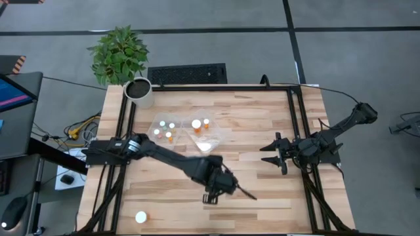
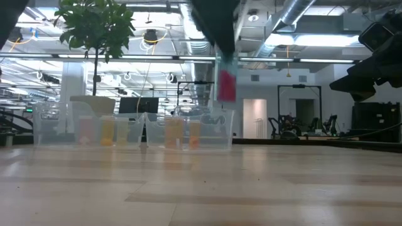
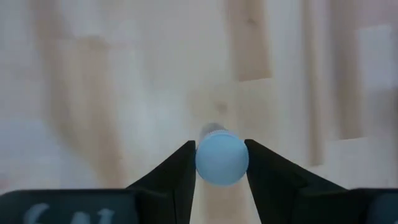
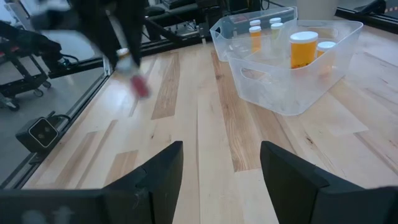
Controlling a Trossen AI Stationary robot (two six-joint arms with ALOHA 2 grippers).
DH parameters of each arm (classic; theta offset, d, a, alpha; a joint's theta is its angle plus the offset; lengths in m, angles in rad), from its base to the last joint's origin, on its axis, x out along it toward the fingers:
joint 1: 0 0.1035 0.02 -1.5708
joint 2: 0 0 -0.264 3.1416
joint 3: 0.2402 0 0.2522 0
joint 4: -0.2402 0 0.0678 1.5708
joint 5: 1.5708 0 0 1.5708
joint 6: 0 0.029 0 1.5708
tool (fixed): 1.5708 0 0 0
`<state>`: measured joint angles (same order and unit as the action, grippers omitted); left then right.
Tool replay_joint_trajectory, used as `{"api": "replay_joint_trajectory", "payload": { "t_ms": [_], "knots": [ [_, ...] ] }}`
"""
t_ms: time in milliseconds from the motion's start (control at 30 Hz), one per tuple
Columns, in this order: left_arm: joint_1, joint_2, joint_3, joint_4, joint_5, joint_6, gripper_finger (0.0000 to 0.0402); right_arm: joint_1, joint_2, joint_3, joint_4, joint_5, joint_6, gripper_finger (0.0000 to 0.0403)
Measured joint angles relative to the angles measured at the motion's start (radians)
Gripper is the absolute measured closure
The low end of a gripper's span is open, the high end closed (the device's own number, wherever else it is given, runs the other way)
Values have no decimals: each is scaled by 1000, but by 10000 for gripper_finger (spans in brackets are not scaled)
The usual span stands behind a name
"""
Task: Pick and place medicine bottles into bin by pill shape (circle, oval)
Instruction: Put the blue capsule bottle into the right transparent bin
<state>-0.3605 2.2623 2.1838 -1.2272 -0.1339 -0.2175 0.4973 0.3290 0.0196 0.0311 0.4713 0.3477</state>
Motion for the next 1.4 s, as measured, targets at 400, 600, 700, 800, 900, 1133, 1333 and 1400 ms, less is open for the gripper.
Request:
{"api": "replay_joint_trajectory", "payload": {
  "t_ms": [400, 600, 700, 800, 900, 1133, 1333, 1400],
  "knots": [
    [238, -62, 133, -248, -117, 158, 273, 0, 0, 0, 0, 0, -5, 177],
    [390, -63, 132, -195, -59, 236, 273, 0, 0, 0, 0, 0, -7, 177],
    [445, -63, 111, -151, -12, 254, 272, 0, 0, 0, 0, 0, -8, 177],
    [483, -63, 72, -123, 6, 256, 272, 0, 0, 0, 0, 0, -8, 177],
    [502, -62, 16, -115, 25, 264, 272, 0, 0, 0, 0, 0, -8, 177],
    [512, -61, -124, -10, 48, 279, 272, 0, 0, 0, 0, 0, -8, 177],
    [521, -62, -204, 69, 54, 288, 272, 0, 0, 0, 0, 0, -8, 177],
    [529, -62, -234, 78, 55, 286, 272, 0, 0, 0, 0, 0, -8, 177]
  ]
}}
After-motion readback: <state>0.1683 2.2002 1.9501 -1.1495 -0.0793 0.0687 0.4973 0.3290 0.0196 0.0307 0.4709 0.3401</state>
